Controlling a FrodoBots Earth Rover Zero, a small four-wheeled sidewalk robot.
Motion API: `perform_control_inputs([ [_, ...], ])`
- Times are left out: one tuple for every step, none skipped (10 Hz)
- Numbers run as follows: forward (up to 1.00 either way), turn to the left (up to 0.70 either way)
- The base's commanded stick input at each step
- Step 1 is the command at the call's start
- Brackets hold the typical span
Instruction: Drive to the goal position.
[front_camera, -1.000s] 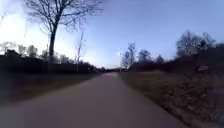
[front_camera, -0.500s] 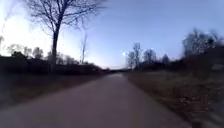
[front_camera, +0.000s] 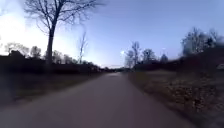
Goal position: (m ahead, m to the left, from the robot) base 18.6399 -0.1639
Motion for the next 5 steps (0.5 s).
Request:
perform_control_inputs([
  [1.00, 0.00],
  [1.00, 0.00],
  [1.00, 0.00],
  [1.00, -0.39],
  [1.00, -0.20],
])
